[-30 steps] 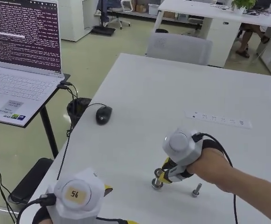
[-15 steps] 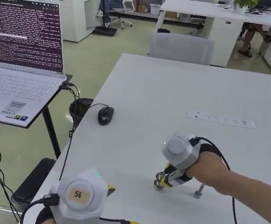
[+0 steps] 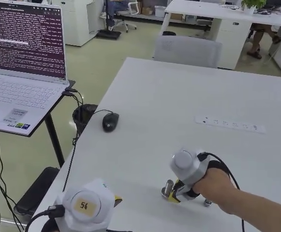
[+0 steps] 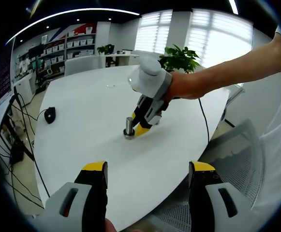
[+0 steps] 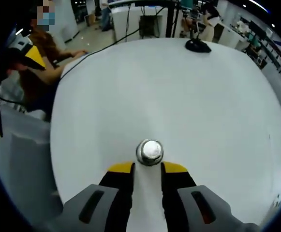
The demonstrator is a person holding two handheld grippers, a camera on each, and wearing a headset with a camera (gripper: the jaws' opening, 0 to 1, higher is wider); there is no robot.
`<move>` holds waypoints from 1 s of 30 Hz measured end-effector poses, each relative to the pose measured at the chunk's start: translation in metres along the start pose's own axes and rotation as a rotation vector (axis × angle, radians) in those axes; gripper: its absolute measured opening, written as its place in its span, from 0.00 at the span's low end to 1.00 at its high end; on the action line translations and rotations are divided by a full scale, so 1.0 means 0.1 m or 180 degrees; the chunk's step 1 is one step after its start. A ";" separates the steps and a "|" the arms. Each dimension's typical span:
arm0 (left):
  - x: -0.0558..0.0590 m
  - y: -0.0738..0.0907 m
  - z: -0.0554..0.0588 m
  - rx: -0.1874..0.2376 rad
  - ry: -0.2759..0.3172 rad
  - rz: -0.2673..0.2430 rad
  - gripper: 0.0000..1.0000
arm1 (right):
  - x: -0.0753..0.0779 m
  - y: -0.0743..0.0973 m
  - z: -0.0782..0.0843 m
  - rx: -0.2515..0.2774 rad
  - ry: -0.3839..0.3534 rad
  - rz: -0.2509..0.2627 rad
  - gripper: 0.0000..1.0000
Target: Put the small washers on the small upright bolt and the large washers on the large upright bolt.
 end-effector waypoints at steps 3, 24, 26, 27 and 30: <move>0.00 -0.02 0.03 -0.0018 0.0014 0.0013 0.68 | -0.10 0.04 0.09 0.0041 -0.0045 0.0043 0.23; -0.01 -0.23 -0.02 -0.0118 -0.0062 0.0116 0.67 | -0.90 0.52 1.23 0.0698 -0.0878 0.0329 0.36; -0.01 -0.22 -0.04 -0.0114 -0.0072 0.0113 0.67 | -0.91 0.61 1.32 0.0797 -0.1024 0.0392 0.41; -0.01 -0.22 -0.04 -0.0108 -0.0072 0.0111 0.67 | -0.90 0.67 1.37 0.0846 -0.1104 0.0469 0.42; -0.01 -0.22 -0.06 -0.0099 -0.0070 0.0102 0.67 | -0.89 0.82 1.49 0.0973 -0.1291 0.0634 0.46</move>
Point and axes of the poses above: the centre of the closed fingertips' face, and the gripper's own axes: y roughly backward along the fingers, x roughly to its right, z roughly out of its underside, the point moved 9 cm from there along y, roughly backward along the fingers, and after that the axes turned 7 degrees about y, right-handed, at the moved point
